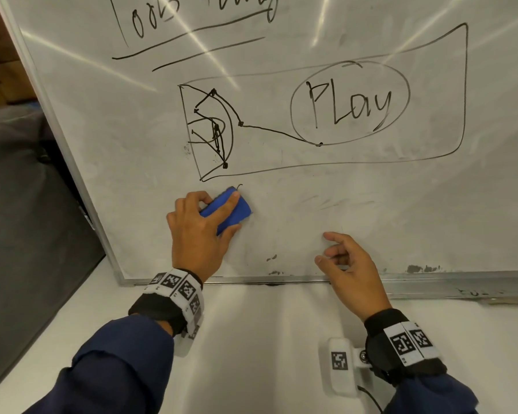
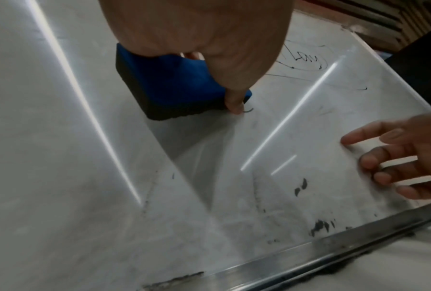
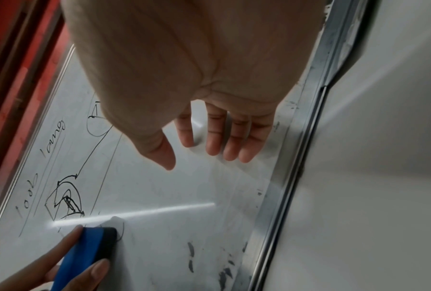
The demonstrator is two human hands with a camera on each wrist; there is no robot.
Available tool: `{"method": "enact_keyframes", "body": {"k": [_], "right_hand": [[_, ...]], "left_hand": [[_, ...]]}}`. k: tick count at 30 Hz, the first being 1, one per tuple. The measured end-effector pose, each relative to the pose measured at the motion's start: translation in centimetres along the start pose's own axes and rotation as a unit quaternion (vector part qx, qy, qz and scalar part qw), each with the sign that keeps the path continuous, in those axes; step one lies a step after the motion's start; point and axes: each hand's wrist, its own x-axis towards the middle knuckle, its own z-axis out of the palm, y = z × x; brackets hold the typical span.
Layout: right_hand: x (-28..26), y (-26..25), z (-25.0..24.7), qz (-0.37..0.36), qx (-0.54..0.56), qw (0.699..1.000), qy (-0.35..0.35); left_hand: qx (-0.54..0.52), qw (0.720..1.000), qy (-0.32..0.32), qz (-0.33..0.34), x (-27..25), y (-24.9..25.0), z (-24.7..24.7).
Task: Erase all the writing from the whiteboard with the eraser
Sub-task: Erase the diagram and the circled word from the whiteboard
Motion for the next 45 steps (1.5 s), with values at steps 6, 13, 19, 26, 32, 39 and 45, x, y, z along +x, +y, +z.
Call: {"method": "enact_keyframes", "body": {"k": [6,13,19,26,32,39,45], "right_hand": [[0.0,-0.5,0.1,0.000,-0.007,1.000,-0.002],[0.0,-1.9,0.5,-0.029,-0.028,0.999,0.008],[-0.2,-2.4,0.3,-0.048,-0.075,0.996,0.022],[-0.1,-4.2,-0.4,-0.164,-0.292,0.941,0.038],[-0.4,-4.8,-0.5,-0.118,-0.401,0.908,-0.013],[-0.7,-5.3,0.0,-0.085,-0.440,0.894,0.003],[-0.8,-5.3,-0.3,-0.038,-0.479,0.877,-0.022]], "left_hand": [[-0.006,1.000,0.001,-0.025,0.4,-0.4,-0.1],[-0.028,0.999,-0.015,0.012,0.3,0.3,0.5],[-0.032,0.999,-0.013,0.023,1.2,0.7,0.3],[-0.049,0.998,-0.033,0.016,0.4,1.0,0.5],[-0.089,0.995,-0.010,-0.048,-0.3,-0.8,0.0],[-0.124,0.990,-0.005,-0.066,1.4,1.2,-0.5],[-0.143,0.984,-0.024,-0.106,-0.4,3.7,0.6]]}}
